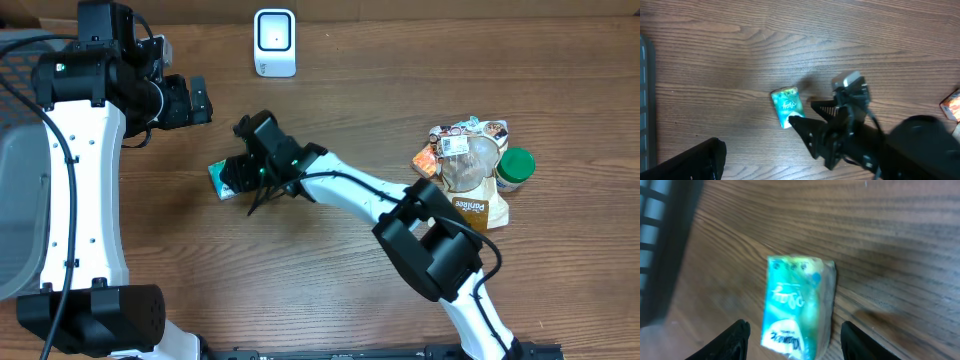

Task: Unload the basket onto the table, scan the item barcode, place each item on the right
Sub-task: 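Lower the right gripper and grasp the green tissue pack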

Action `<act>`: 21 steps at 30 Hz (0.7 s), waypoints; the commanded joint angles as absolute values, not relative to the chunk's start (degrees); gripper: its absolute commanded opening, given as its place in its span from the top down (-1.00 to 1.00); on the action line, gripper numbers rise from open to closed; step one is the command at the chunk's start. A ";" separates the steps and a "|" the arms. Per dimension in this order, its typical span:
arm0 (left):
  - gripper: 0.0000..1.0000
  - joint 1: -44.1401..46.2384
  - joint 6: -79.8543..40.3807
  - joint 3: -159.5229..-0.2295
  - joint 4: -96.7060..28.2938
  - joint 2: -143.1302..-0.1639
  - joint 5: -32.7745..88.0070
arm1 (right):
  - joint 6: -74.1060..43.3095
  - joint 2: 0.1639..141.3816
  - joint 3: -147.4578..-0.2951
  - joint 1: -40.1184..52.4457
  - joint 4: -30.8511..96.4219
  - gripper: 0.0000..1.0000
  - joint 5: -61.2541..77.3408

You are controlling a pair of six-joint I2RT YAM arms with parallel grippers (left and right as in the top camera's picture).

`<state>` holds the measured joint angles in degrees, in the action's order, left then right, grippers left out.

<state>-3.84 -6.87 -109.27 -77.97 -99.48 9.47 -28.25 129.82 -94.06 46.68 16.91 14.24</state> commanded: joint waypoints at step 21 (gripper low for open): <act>-0.99 -3.57 -6.42 -110.39 -77.73 -98.98 9.96 | -28.71 132.81 -94.06 48.90 17.56 0.48 4.84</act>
<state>-3.86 -6.87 -109.27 -77.95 -99.48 9.45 -28.53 131.96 -94.06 48.16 17.21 6.96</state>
